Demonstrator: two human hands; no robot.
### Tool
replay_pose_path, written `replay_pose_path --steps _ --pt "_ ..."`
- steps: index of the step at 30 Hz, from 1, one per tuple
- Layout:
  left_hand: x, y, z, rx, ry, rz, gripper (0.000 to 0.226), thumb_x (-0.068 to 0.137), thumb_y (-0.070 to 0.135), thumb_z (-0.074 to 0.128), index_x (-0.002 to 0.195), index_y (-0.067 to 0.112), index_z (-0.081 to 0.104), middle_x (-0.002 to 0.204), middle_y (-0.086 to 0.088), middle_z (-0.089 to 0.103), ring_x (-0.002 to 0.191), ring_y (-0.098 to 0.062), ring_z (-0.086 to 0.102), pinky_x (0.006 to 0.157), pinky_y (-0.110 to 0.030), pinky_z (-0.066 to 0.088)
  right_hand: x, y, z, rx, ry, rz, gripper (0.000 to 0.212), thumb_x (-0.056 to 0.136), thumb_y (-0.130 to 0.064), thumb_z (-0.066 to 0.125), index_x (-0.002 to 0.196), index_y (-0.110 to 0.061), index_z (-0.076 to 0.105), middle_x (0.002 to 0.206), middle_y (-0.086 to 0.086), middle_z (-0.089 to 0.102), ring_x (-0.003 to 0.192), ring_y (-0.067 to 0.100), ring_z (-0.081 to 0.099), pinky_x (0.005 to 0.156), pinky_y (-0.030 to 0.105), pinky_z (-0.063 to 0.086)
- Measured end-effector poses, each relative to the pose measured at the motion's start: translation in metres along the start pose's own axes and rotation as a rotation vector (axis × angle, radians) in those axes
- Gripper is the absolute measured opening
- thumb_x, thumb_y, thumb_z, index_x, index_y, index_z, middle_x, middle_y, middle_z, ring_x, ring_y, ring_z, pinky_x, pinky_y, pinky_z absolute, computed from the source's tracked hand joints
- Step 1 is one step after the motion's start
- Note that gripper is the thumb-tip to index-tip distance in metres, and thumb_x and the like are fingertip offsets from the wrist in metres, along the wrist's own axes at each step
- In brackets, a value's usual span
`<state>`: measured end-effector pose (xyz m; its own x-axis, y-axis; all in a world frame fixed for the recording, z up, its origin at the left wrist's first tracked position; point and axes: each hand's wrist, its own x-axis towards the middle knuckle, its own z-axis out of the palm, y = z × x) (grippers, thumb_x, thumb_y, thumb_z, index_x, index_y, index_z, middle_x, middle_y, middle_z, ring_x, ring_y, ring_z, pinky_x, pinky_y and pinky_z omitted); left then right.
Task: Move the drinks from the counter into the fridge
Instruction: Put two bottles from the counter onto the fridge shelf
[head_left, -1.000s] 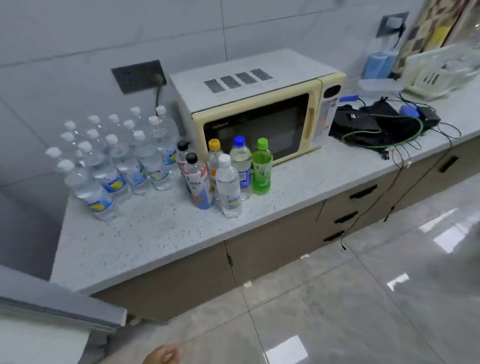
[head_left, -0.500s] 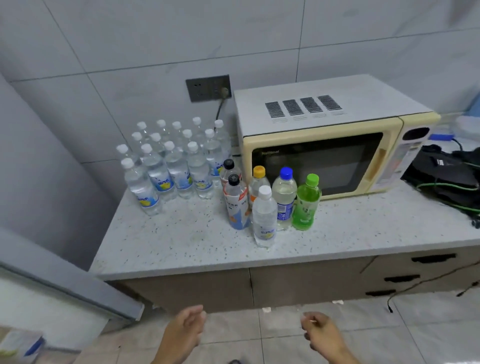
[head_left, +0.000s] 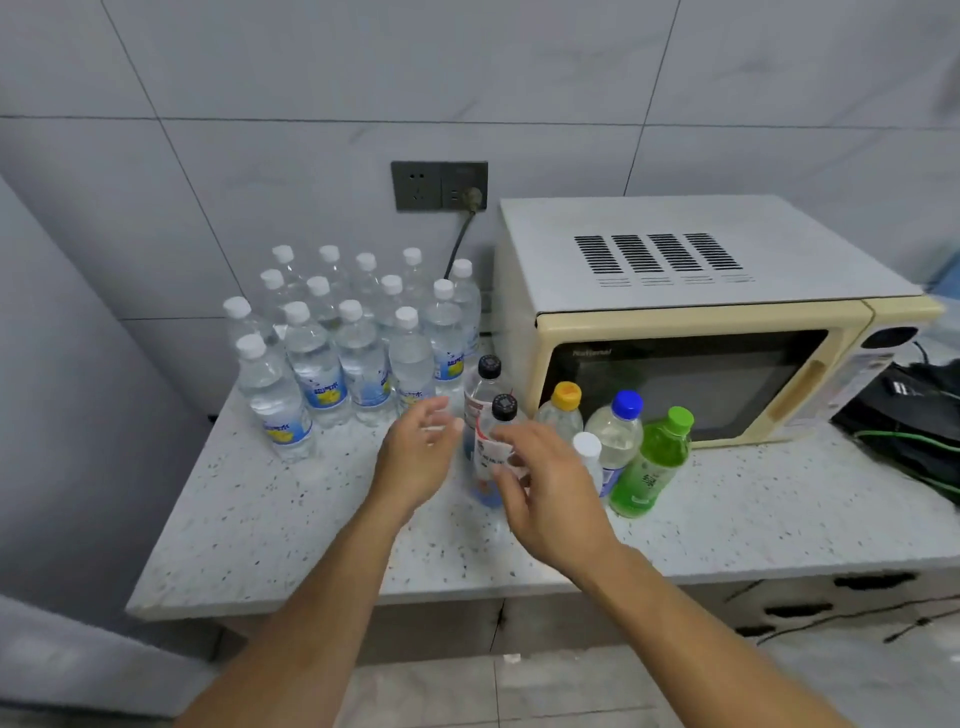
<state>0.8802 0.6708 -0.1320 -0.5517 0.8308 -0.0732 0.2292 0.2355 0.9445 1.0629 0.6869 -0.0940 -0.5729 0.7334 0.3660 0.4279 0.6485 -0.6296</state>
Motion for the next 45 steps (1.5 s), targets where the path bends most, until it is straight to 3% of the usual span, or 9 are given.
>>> replay_pose_path --steps 5,10,18,23,28,33,36,40,45 --pt "0.053 0.037 0.019 0.429 -0.151 0.288 0.054 0.096 0.016 0.057 0.146 0.026 0.04 0.143 -0.006 0.038 0.123 -0.023 0.05 0.103 -0.041 0.044 0.058 0.004 0.011 -0.206 -0.154 0.093 0.048 0.095 -0.011 0.054 0.143 -0.011 0.045 0.153 0.015 0.033 0.123 0.032 0.053 0.096 0.039 0.05" --pt "0.073 0.042 0.031 0.754 -0.261 0.39 0.058 0.095 0.015 0.057 0.148 0.024 0.035 0.148 -0.007 0.039 0.13 -0.03 0.042 0.103 -0.048 0.042 0.07 0.015 0.027 -0.338 -0.292 0.196 0.043 0.096 -0.012 0.054 0.138 -0.011 0.045 0.141 0.013 0.039 0.105 0.032 0.061 0.09 0.04 0.052" --pt "0.039 0.018 0.008 0.487 -0.046 0.306 0.025 0.088 0.014 0.067 0.111 0.02 0.06 0.115 0.0 0.051 0.102 -0.021 0.056 0.08 -0.028 0.043 0.043 0.023 0.034 -0.251 -0.194 0.103 0.023 0.097 -0.026 0.056 0.115 -0.012 0.057 0.114 0.008 0.05 0.088 0.026 0.059 0.072 0.033 0.048" --pt "-0.009 -0.005 -0.026 0.395 0.142 0.253 0.029 0.089 0.01 0.067 0.115 0.023 0.063 0.114 0.002 0.05 0.095 -0.021 0.06 0.076 -0.017 0.045 0.027 0.015 0.039 -0.129 -0.171 0.057 0.018 0.09 -0.022 0.064 0.105 -0.012 0.061 0.108 0.005 0.052 0.086 0.024 0.058 0.075 0.04 0.05" --pt "-0.035 -0.012 -0.057 0.457 0.223 0.149 0.035 0.09 0.013 0.068 0.122 0.023 0.061 0.12 0.0 0.055 0.102 -0.021 0.062 0.089 -0.039 0.055 0.023 0.011 0.046 -0.025 -0.132 0.026 0.026 0.089 -0.019 0.067 0.114 -0.015 0.064 0.109 0.005 0.059 0.094 0.022 0.06 0.078 0.033 0.051" --pt "-0.049 -0.04 -0.073 0.34 0.317 0.146 0.032 0.086 0.026 0.07 0.116 0.032 0.06 0.112 0.013 0.059 0.105 -0.009 0.052 0.085 -0.029 0.048 0.023 0.011 0.057 -0.051 -0.087 -0.015 0.035 0.085 -0.021 0.072 0.118 -0.014 0.065 0.109 0.006 0.065 0.103 0.025 0.057 0.088 0.035 0.047" --pt "-0.058 -0.064 -0.066 0.065 0.187 0.018 0.049 0.076 0.045 0.077 0.116 0.052 0.05 0.114 0.027 0.06 0.109 -0.002 0.058 0.086 -0.023 0.05 0.012 0.017 0.067 0.146 -0.049 0.194 0.059 0.079 -0.041 0.079 0.129 -0.019 0.057 0.121 -0.005 0.059 0.113 0.012 0.052 0.097 0.025 0.041" --pt "-0.055 -0.096 -0.062 0.014 0.15 -0.041 0.087 0.055 0.052 0.085 0.128 0.058 0.038 0.123 0.036 0.054 0.112 0.008 0.056 0.086 -0.017 0.047 -0.012 0.033 0.087 0.382 -0.113 0.445 0.09 0.062 -0.049 0.089 0.137 -0.026 0.045 0.134 -0.011 0.055 0.123 0.004 0.052 0.106 0.032 0.044" --pt "-0.043 -0.124 -0.055 -0.045 0.108 -0.148 0.072 0.05 0.052 0.086 0.111 0.06 0.048 0.108 0.033 0.063 0.098 0.008 0.063 0.072 -0.014 0.051 -0.032 0.053 0.104 0.465 -0.103 0.548 0.083 0.06 -0.036 0.094 0.126 -0.043 0.044 0.124 -0.029 0.058 0.119 -0.009 0.052 0.104 0.022 0.044"
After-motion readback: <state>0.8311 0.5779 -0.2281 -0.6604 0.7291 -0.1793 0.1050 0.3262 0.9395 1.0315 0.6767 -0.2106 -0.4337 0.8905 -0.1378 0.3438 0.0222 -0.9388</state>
